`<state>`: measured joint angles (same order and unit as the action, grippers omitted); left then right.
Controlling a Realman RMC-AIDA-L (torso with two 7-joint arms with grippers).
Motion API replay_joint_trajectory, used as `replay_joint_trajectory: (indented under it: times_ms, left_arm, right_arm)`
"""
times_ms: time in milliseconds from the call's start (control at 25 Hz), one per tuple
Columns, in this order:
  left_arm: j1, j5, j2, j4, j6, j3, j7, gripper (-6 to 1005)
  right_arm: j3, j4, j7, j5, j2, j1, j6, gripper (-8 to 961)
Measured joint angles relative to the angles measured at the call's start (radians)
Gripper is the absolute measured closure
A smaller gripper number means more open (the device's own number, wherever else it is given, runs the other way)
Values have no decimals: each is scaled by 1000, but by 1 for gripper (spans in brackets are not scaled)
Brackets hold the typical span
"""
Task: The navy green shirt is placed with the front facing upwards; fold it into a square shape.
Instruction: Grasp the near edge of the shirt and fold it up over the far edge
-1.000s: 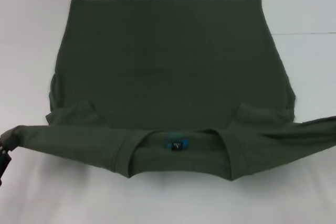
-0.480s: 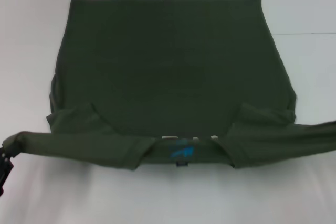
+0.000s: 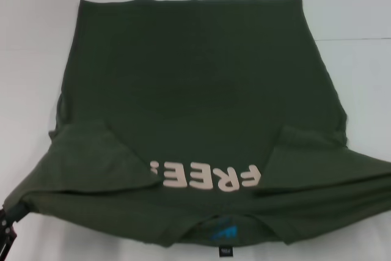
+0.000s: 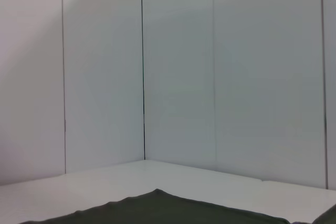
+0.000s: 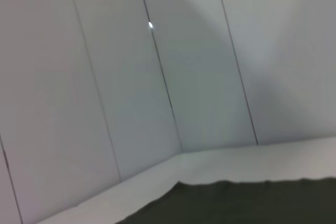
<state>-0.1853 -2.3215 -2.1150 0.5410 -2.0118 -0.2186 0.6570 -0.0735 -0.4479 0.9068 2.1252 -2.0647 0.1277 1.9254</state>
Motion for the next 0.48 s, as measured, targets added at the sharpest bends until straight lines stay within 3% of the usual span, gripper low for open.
replay_joint_trajectory:
  times_ms: [240,480]
  left_arm:
    - [31,-1,-12,5,-19,10,-34,971]
    - [10,13,-15,-5,14,-20,0,971]
  right_arm:
    - [-9,1,-43,-11,-3,-44,54,910]
    - [-18,8,4,-13,-4,-15,-3,910]
